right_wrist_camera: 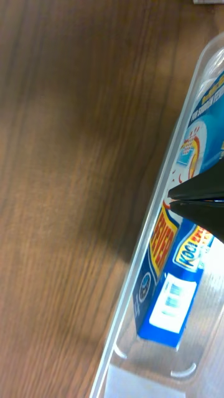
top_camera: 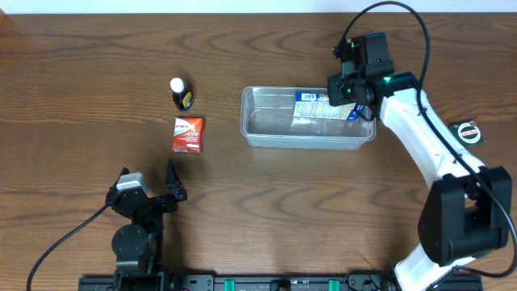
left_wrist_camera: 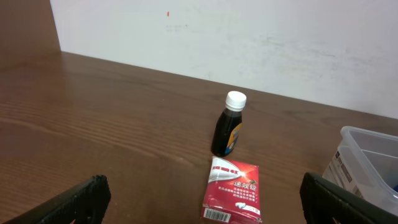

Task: Pack container
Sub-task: 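Tip the blue box over flat inside the container, then push the blue box flat with the right gripper, then release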

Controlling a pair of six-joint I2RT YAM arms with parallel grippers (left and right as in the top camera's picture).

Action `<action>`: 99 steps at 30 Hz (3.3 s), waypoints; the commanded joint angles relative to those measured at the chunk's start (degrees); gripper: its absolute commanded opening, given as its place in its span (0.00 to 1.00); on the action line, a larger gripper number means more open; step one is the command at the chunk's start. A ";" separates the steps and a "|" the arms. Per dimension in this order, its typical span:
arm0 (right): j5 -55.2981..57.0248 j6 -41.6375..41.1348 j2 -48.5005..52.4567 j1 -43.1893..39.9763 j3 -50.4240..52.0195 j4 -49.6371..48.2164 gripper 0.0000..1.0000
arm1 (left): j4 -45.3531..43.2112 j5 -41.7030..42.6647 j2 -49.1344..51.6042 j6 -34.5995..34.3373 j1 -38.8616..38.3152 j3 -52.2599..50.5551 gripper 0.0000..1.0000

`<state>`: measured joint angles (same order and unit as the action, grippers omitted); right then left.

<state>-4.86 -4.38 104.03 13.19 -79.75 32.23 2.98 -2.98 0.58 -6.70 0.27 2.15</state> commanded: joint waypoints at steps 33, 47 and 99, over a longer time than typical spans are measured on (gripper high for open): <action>-1.81 0.15 -1.88 1.64 -0.28 7.21 0.01 | 0.76 -0.66 -0.33 -0.48 0.24 -1.92 0.98; 6.43 -17.05 -2.01 10.84 -0.28 5.46 0.01 | 0.76 -0.66 -0.33 -0.48 0.24 -1.92 0.98; 8.39 -21.66 12.96 16.85 -4.22 -1.14 0.01 | 0.76 -0.66 -0.33 -0.48 0.24 -1.92 0.98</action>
<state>7.07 -28.56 116.79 30.50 -80.36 30.79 2.98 -2.98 0.58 -6.70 0.27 2.15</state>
